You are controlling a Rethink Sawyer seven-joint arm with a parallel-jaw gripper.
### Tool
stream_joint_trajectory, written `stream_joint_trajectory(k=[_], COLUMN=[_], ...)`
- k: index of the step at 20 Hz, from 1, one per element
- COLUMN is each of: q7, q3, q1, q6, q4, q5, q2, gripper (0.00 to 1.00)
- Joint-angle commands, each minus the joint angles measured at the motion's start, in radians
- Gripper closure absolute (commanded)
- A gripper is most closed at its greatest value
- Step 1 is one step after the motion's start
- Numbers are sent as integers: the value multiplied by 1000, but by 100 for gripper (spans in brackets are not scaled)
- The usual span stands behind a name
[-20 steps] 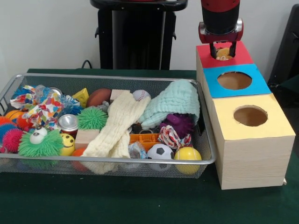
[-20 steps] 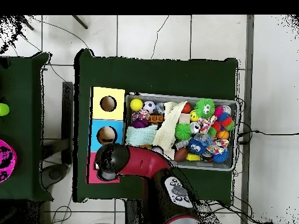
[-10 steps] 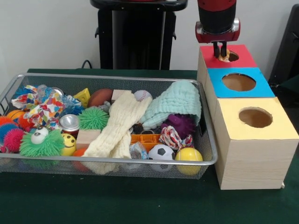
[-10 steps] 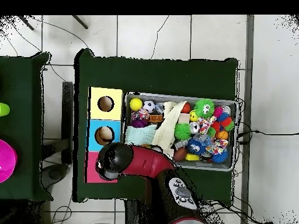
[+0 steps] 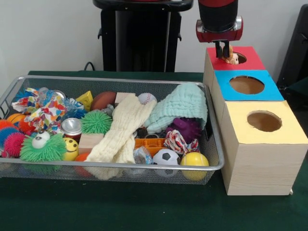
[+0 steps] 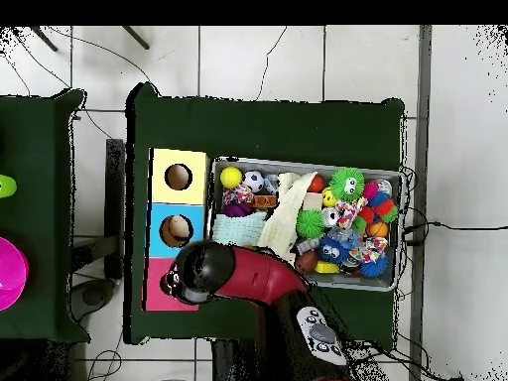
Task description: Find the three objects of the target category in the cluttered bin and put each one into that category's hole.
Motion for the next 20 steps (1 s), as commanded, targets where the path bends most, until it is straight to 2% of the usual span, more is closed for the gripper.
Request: stream_joint_trajectory(k=[1, 5, 11, 16, 20], q7=[125, 125, 164, 223, 236], q3=[-61, -41, 17, 93, 118], q1=[-64, -75, -73, -66, -50], q6=[-25, -32, -96, -176, -218], q4=[-96, -76, -22, 89, 127], q5=[-25, -4, 62, 186, 251], q2=[-57, -62, -22, 11, 21], gripper=[100, 100, 100, 100, 100])
